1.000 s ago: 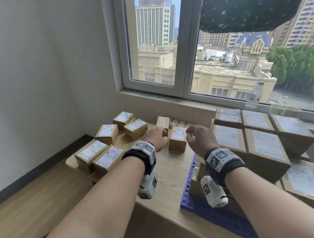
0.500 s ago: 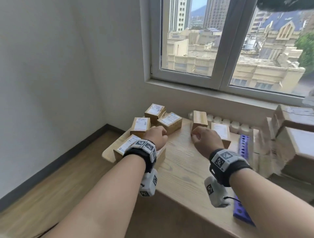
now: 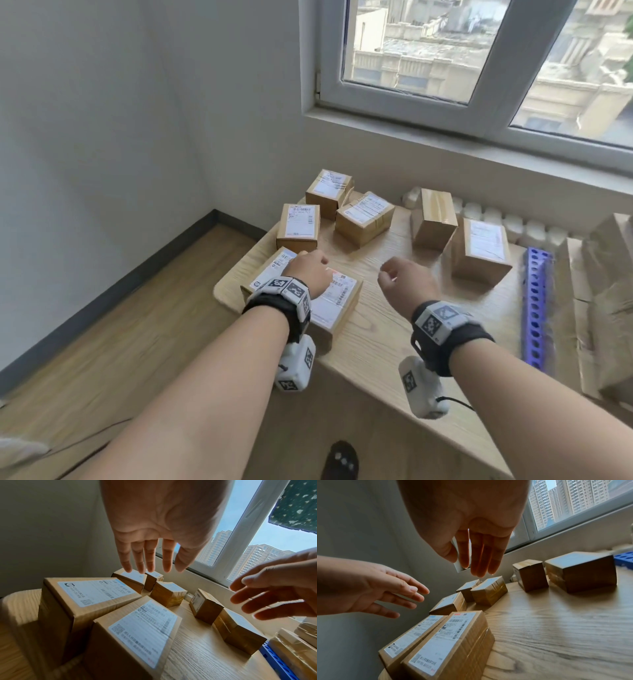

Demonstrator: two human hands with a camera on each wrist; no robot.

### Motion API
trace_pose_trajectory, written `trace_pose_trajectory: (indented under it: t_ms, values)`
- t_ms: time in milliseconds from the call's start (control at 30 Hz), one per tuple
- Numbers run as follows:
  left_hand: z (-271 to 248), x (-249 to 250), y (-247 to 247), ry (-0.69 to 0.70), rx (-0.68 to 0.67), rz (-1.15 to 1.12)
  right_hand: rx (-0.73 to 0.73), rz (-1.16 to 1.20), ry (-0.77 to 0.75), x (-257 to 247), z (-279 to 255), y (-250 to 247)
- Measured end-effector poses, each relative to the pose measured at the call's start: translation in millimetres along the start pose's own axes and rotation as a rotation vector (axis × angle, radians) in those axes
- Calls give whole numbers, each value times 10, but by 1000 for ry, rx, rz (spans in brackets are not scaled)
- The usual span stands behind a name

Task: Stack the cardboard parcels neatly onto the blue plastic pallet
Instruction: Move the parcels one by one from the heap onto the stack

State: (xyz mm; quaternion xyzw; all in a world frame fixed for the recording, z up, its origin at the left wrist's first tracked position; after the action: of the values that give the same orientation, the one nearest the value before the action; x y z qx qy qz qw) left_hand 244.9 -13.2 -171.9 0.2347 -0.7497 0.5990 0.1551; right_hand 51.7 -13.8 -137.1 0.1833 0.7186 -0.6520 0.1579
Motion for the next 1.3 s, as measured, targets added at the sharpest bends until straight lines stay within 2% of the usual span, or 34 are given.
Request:
trace_pose_trajectory:
  t_ms: [200,367,567,767,967,1133,1300]
  values:
    - [386,-328,202,-99,-119,-53,-221,-30,108,78,455,706]
    - [635,-345,341,-115,-182,-28,-322,-34,182,143,675,1019]
    - [786,-353,370,-133,-184,14,-439,25,256,230,742,1295]
    - [893,-307,405,-114,-211,-37,-444,31,297,349,773,1348]
    - [940,-142,531,-90,-275,-56,-367,22,384,620,806,1183]
    - [978,-73,829,-141,-362,-128,-328,56,428,871,810,1051]
    - [1157,-196,1283,-209,-460,-311,-381,190,518,1093,787,1211]
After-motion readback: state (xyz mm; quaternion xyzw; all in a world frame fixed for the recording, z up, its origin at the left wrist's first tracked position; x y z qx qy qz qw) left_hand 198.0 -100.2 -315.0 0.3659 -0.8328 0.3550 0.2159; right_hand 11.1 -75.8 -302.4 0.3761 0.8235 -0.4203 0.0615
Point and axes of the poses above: each hand's wrist, its own z-axis towards the middle knuckle, its own y-axis out of the palm, x = y × z, the point moved 10 cm from there along z, towards the middle knuckle, and after that the axes turned 5 degrees about y, right-handed, at the moved point
